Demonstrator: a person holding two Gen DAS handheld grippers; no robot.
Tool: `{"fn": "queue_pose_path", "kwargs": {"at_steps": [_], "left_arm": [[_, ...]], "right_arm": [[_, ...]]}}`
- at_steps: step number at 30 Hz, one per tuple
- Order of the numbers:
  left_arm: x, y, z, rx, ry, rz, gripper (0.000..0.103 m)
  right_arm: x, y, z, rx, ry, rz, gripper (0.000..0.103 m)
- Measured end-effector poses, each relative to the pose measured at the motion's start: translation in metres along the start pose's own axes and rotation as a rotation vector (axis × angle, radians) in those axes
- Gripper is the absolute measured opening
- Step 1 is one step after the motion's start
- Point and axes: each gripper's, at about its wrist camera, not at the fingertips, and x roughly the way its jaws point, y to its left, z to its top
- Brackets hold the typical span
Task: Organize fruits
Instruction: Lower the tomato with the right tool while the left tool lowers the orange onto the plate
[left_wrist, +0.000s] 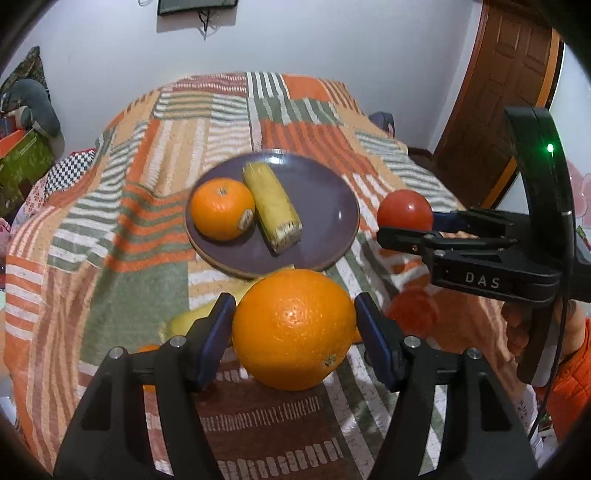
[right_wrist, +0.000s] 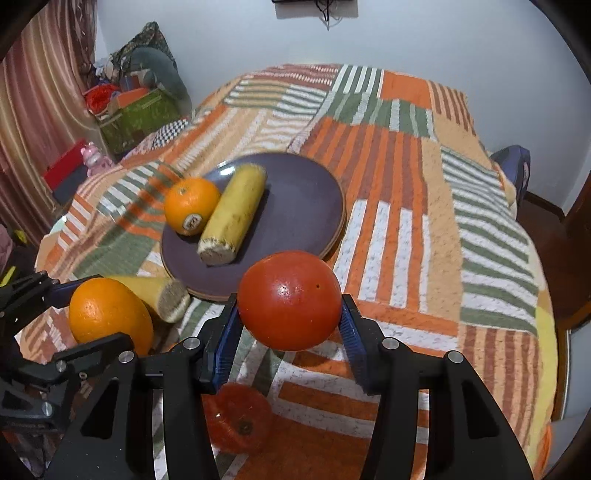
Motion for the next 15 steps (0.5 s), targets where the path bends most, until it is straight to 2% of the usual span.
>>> {"fn": "queue_pose_path", "kwargs": {"at_steps": [6, 15], "left_arm": [[-0.022, 0.01, 0.023, -0.017, -0.064, -0.006, 0.066], [-0.035, 0.028, 0.071, -0.001, -0.156, 0.033, 0.066]], "right_arm": [[-0.016, 0.0, 0.012, 0.001, -0.05, -0.01, 0.048], [-0.028, 0.003, 0.039, -0.002, -0.127, -0.023, 0.048]]}}
